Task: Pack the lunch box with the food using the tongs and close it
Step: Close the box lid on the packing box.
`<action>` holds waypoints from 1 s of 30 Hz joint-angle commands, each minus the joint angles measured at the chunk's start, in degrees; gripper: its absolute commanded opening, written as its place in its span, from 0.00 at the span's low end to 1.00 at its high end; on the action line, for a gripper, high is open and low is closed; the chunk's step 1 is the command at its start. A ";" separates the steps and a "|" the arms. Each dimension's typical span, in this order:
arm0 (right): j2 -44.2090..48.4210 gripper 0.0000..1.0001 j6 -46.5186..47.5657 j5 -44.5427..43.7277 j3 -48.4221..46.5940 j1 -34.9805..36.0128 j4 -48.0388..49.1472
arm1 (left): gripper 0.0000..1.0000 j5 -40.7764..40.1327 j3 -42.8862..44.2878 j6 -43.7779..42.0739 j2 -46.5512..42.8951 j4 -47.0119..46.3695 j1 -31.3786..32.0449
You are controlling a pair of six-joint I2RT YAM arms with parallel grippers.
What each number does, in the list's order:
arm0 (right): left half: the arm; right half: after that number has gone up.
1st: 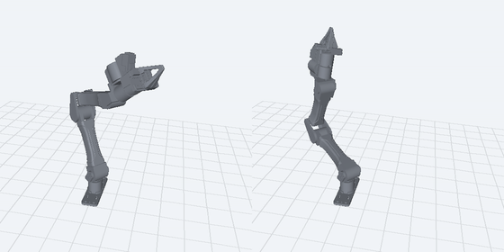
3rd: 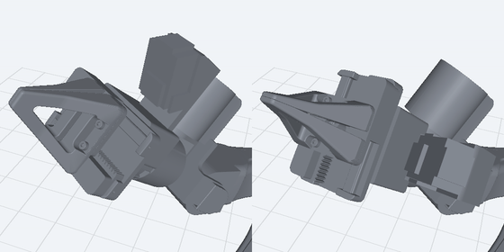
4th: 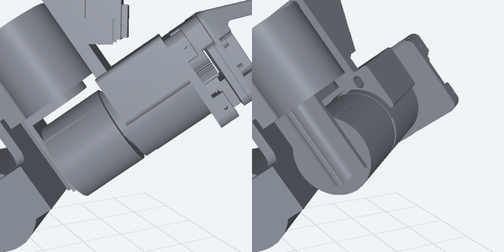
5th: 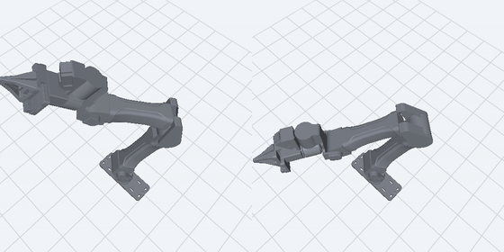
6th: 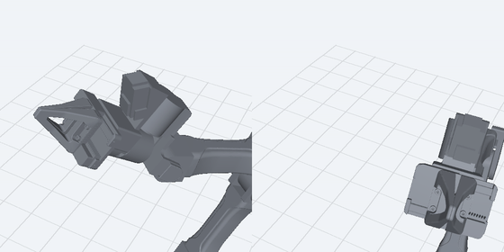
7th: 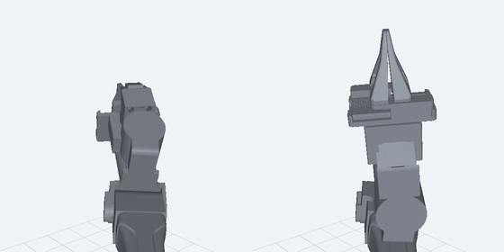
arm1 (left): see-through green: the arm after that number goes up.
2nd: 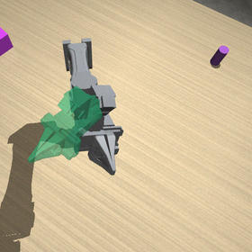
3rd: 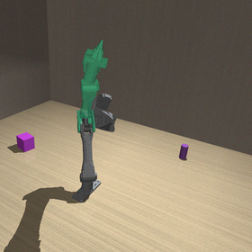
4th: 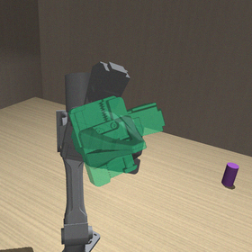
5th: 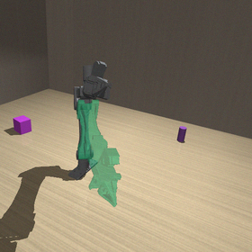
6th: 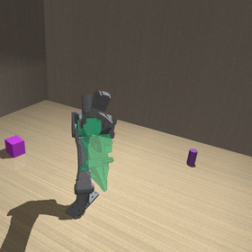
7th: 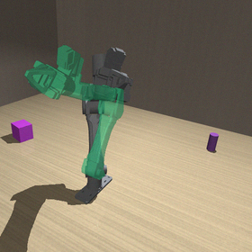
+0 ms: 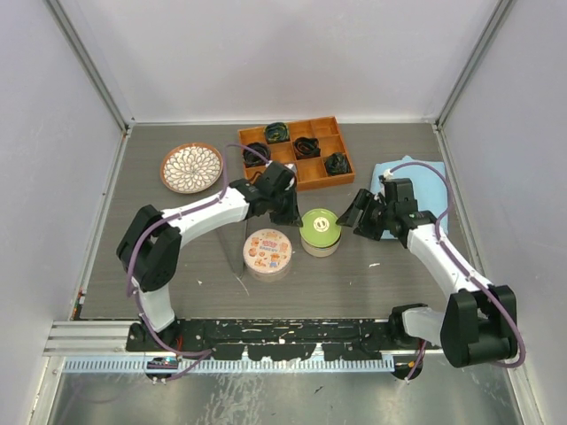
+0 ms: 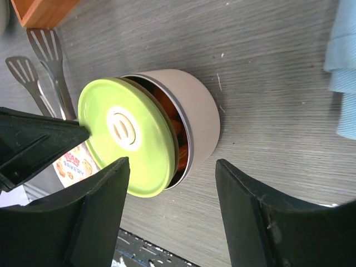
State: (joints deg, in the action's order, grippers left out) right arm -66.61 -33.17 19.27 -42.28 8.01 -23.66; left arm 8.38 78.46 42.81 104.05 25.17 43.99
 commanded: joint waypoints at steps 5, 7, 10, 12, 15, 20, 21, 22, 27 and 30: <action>-5.83 0.68 -0.01 6.41 -0.60 -0.10 4.43 | 0.00 1.03 1.42 -0.41 1.09 -4.21 0.43; -7.24 0.68 0.24 6.48 -0.84 -0.10 4.61 | 0.00 1.21 1.66 -0.53 1.87 -4.34 0.44; -9.29 0.68 0.82 5.96 -1.07 -0.10 5.00 | 0.00 1.73 2.03 -0.84 2.84 -4.11 0.49; -10.71 0.68 1.17 5.30 -1.34 -0.09 4.73 | 0.00 1.47 1.81 -0.97 2.83 -3.92 0.59; -12.29 0.67 1.79 3.90 -1.72 -0.10 4.52 | 0.00 2.37 1.85 -1.23 3.19 -3.55 0.61; -13.15 0.67 2.89 2.30 -3.31 -0.09 3.24 | 0.00 3.13 2.83 -1.77 3.99 -1.42 0.57; -12.94 0.67 2.93 2.39 -3.74 -0.10 3.27 | 0.00 3.13 2.84 -1.88 3.83 -1.35 0.57; -12.71 0.67 2.74 1.88 -4.34 -0.10 3.27 | 0.00 3.13 2.94 -1.97 3.86 -1.28 0.60; -13.61 0.68 4.15 -1.20 -6.91 -0.09 3.04 | 0.09 3.15 4.86 -2.87 5.45 1.13 0.49; -15.81 0.68 5.41 -2.12 -7.31 -0.12 2.92 | 0.24 2.93 6.06 -3.16 6.49 2.22 0.42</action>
State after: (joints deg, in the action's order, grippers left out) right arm -80.20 -30.26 19.92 -46.92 8.01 -21.39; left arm 10.92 81.78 41.01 108.88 25.50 44.25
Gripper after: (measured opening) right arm 0.677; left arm 0.153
